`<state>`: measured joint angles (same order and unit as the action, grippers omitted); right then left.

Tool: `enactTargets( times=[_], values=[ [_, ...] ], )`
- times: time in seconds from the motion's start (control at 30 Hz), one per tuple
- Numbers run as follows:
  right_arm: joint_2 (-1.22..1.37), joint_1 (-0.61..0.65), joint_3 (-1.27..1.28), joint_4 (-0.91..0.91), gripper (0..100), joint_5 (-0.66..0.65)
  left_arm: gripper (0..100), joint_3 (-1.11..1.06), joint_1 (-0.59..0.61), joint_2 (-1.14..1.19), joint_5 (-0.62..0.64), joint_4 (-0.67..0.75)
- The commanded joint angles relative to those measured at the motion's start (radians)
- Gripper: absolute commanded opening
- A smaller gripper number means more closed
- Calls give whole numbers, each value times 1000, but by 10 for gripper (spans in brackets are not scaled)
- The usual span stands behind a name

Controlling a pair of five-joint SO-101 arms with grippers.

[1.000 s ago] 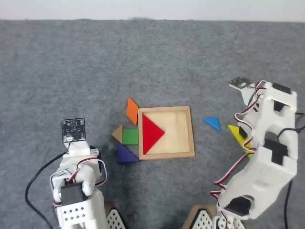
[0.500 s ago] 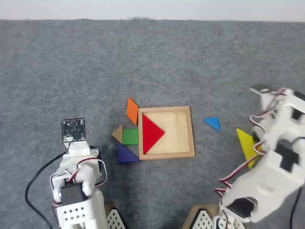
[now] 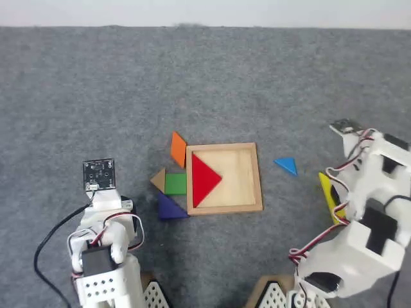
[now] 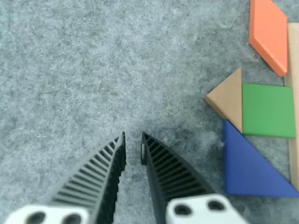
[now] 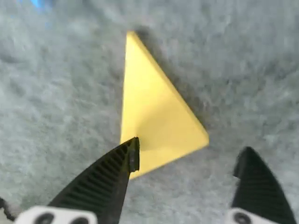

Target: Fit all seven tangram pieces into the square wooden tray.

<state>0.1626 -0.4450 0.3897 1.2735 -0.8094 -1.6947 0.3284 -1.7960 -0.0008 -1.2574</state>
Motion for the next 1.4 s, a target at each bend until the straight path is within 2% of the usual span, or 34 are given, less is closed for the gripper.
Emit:
enactTargets(
  times=[0.0, 0.17, 0.4, 0.53, 0.7, 0.87, 1.13, 1.37],
  values=[
    [-71, 64, -2, -35, 431, 52, 50, 12, 3, -23, -6, -5],
    [-67, 99, 31, -45, 401, 55, 50, 12, 3, -23, -6, -5],
    [-68, 94, 129, -67, 273, 71, 50, 12, 3, -23, -6, -5],
    [-68, 81, 133, -131, 262, 158, 50, 12, 3, -23, -6, -5],
    [-68, 82, 137, -128, 258, 164, 50, 12, 3, -23, -6, -5],
    [-79, 81, 133, -127, 179, 166, 50, 12, 3, -23, -6, -5],
    [-101, 88, 123, -116, 180, 204, 50, 12, 3, -23, -6, -5],
    [-295, 111, 112, 1, 180, 203, 50, 12, 3, -23, -6, -5]
  ],
)
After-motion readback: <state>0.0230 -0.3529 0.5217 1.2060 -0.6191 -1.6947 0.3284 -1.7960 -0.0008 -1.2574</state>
